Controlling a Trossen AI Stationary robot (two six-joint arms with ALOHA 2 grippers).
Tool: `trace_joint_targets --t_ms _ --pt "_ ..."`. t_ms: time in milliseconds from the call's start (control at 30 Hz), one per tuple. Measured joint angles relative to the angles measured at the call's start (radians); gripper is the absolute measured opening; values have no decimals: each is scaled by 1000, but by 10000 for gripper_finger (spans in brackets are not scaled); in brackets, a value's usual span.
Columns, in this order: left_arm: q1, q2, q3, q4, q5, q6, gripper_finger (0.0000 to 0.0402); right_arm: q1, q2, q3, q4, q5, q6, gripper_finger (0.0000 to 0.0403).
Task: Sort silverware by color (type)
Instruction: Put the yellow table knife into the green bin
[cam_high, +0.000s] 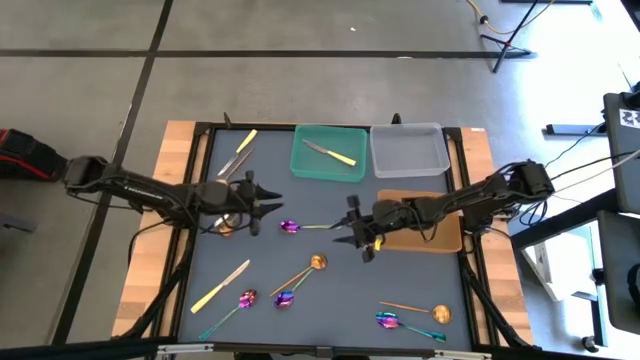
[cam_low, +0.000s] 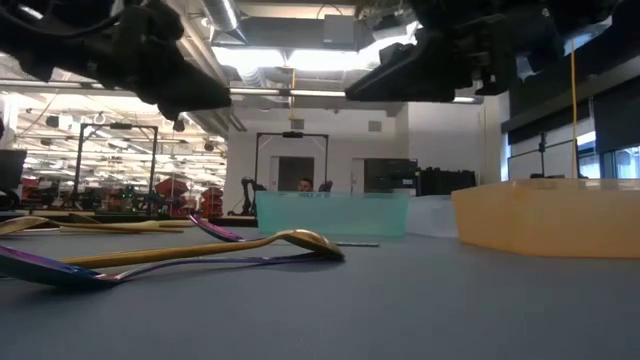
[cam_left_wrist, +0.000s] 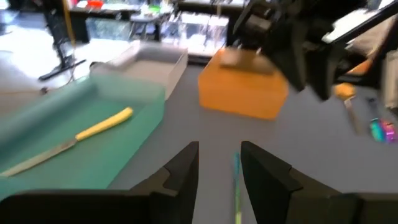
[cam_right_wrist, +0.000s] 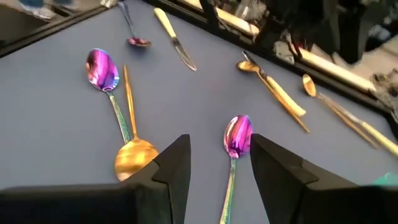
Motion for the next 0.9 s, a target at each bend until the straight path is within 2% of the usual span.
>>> trace_joint_targets --t_ms 100,167,367,500,700,900 --pt "-11 38 84 -174 -88 -73 114 -37 -29 -23 39 -55 -27 152" --pt "-19 59 155 -346 -125 -139 114 -70 -41 -29 69 -109 -38 152" --pt "-32 118 341 -924 -137 -444 114 -150 -48 -30 142 -263 -72 152" --pt "-34 124 414 -1200 -137 -685 114 -162 -48 -30 158 -310 -88 152" --pt "-15 126 410 -1362 -34 -895 114 -136 -42 -30 85 -335 -62 152" --pt "39 181 373 -1373 49 -913 114 -72 -42 -30 35 -328 -58 152"
